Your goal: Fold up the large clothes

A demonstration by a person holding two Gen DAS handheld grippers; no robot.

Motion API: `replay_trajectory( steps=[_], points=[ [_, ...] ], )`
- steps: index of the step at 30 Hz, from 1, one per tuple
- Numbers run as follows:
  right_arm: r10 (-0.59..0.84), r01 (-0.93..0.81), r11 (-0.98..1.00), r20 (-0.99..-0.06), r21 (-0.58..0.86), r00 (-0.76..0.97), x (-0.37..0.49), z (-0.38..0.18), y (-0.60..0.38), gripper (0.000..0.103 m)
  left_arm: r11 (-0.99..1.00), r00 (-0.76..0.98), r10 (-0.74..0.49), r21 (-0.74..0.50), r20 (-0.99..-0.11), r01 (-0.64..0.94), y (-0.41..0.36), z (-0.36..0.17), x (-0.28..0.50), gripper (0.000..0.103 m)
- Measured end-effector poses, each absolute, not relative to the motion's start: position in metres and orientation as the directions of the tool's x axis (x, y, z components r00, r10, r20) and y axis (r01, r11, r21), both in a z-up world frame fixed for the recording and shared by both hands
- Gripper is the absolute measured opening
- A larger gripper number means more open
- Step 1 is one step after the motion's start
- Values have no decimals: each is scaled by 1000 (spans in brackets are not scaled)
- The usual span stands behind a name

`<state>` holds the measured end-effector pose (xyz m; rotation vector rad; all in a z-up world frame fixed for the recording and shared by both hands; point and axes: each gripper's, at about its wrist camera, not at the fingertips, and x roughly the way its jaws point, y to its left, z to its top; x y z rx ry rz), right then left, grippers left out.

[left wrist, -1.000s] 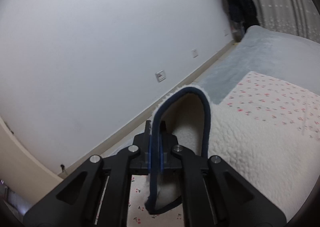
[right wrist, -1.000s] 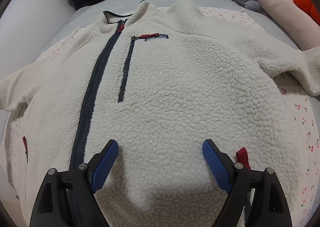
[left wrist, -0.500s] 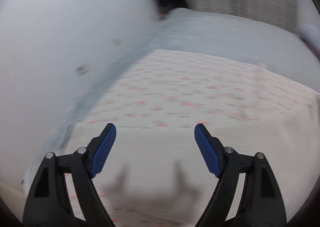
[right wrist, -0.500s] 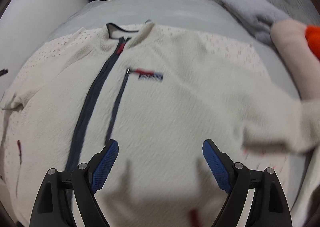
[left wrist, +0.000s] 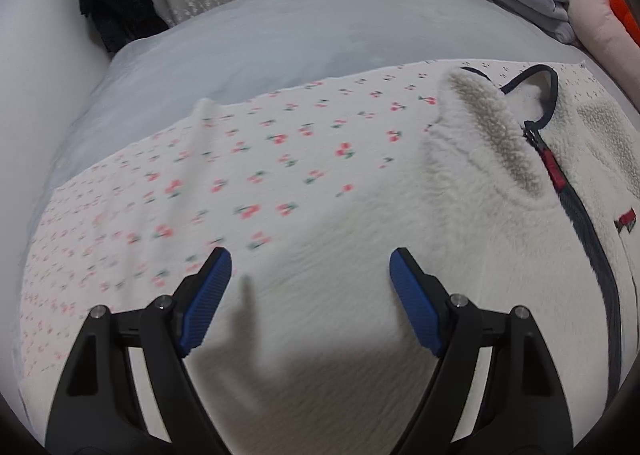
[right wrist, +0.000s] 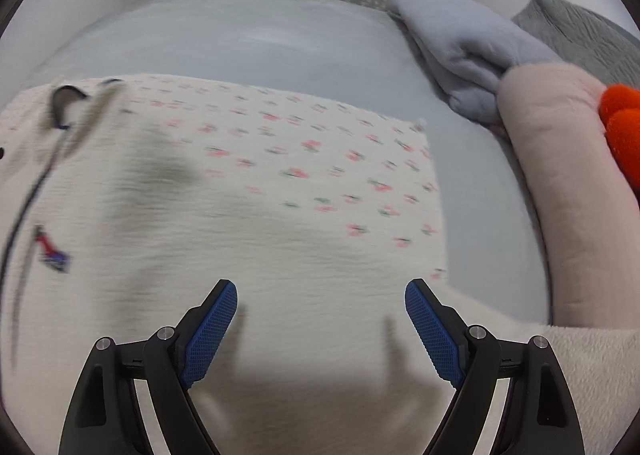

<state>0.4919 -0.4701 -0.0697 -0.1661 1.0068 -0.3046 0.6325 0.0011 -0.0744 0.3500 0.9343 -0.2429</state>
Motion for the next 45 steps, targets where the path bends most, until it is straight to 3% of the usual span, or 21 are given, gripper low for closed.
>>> replay_trajectory(
  steps=[4, 6, 7, 8, 10, 14, 16, 19, 21, 22, 23, 25, 30, 33, 35, 37, 39, 40, 41, 43, 45],
  points=[
    [-243, 223, 962, -863, -157, 443, 497, -97, -526, 83, 925, 574, -77, 157, -815, 347, -20, -90, 639, 82],
    [-193, 213, 972, -843, -96, 503, 489, -101, -528, 70, 936, 582, -83, 138, -809, 325, -21, -93, 640, 82],
    [-184, 198, 976, -833, -91, 521, 485, -100, -526, 54, 942, 581, -90, 121, -809, 314, -18, -92, 639, 82],
    [-174, 178, 980, -826, -90, 536, 480, -99, -520, 30, 947, 579, -99, 102, -809, 304, -15, -94, 642, 82],
    [-213, 163, 975, -821, -148, 530, 472, -96, -506, 12, 954, 581, -109, 79, -807, 289, -10, -98, 642, 81],
    [-488, 295, 872, -746, -391, 453, 456, -93, -498, 7, 967, 599, -81, 83, -797, 242, -4, -103, 636, 82],
    [-508, 379, 850, -759, -365, 408, 452, -101, -509, 7, 972, 604, -62, 91, -795, 219, -4, -103, 634, 82],
    [-544, 349, 836, -723, -423, 425, 450, -96, -491, 9, 972, 628, 3, 148, -778, 180, -10, -95, 625, 81],
    [-545, 350, 835, -723, -424, 425, 439, -80, -488, 17, 967, 667, 23, 187, -745, 176, -19, -84, 610, 81],
    [-546, 363, 834, -720, -416, 429, 431, -70, -488, 26, 963, 685, 15, 195, -728, 185, -23, -79, 601, 81],
    [-558, 385, 824, -710, -415, 430, 420, -58, -491, 47, 959, 703, 5, 204, -711, 199, -28, -73, 591, 81],
    [-615, 440, 782, -662, -441, 429, 399, -31, -502, 76, 950, 722, -12, 218, -692, 225, -41, -65, 576, 81],
    [-809, 596, 580, -481, -556, 339, 345, 29, -534, 78, 935, 717, -97, 184, -691, 304, -84, -46, 545, 81],
    [-898, 686, 426, -366, -590, 243, 321, 52, -553, 88, 915, 706, -156, 169, -691, 367, -121, -36, 528, 81],
    [-908, 740, 362, -395, -567, 142, 311, 57, -577, 90, 898, 693, -202, 152, -692, 414, -147, -32, 517, 81],
    [-852, 760, 401, -513, -511, 105, 312, 49, -604, 90, 878, 674, -254, 127, -694, 462, -177, -30, 505, 81],
    [-738, 761, 535, -642, -366, 209, 310, 41, -621, 52, 856, 645, -316, 84, -696, 510, -212, -29, 493, 76],
    [-653, 747, 616, -694, -251, 304, 306, 41, -628, 16, 845, 626, -346, 58, -699, 531, -227, -29, 489, 65],
    [-624, 746, 636, -701, -198, 347, 302, 44, -631, 15, 830, 594, -384, 19, -707, 558, -248, -32, 485, 59],
    [-632, 732, 659, -655, -174, 413, 289, 59, -624, 14, 807, 537, -440, -54, -720, 588, -277, -36, 484, 34],
    [-688, 729, 650, -573, -215, 445, 273, 78, -615, 14, 781, 465, -509, -162, -724, 603, -310, -45, 484, 24]
  ],
)
